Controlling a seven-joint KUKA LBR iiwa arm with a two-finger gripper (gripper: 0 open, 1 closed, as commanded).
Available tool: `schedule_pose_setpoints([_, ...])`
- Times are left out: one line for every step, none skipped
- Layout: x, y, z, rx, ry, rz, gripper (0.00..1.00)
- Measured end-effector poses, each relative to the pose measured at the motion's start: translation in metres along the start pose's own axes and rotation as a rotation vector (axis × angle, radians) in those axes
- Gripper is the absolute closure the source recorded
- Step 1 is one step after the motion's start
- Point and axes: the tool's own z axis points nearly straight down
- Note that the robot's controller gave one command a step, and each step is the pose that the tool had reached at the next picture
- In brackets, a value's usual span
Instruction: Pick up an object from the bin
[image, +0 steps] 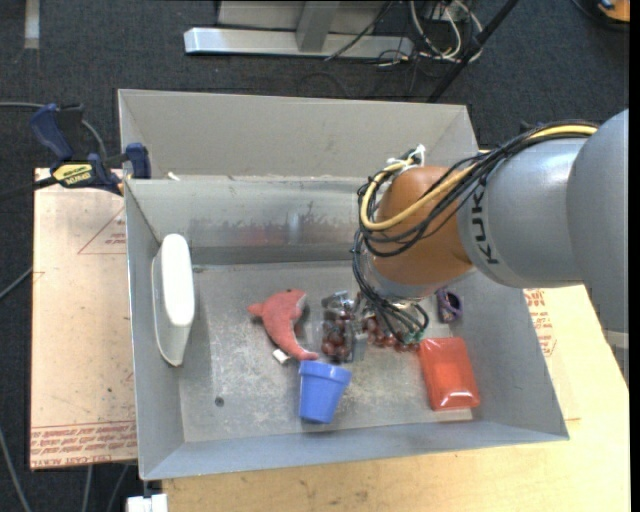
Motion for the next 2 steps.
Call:
schedule_pose_setpoints([0.000, 0.000, 0.000, 0.000, 0.000, 0.000, 1.00])
schedule_pose_setpoints([0.000, -0.021, -0.135, -0.001, -0.003, -0.006, 1.00])
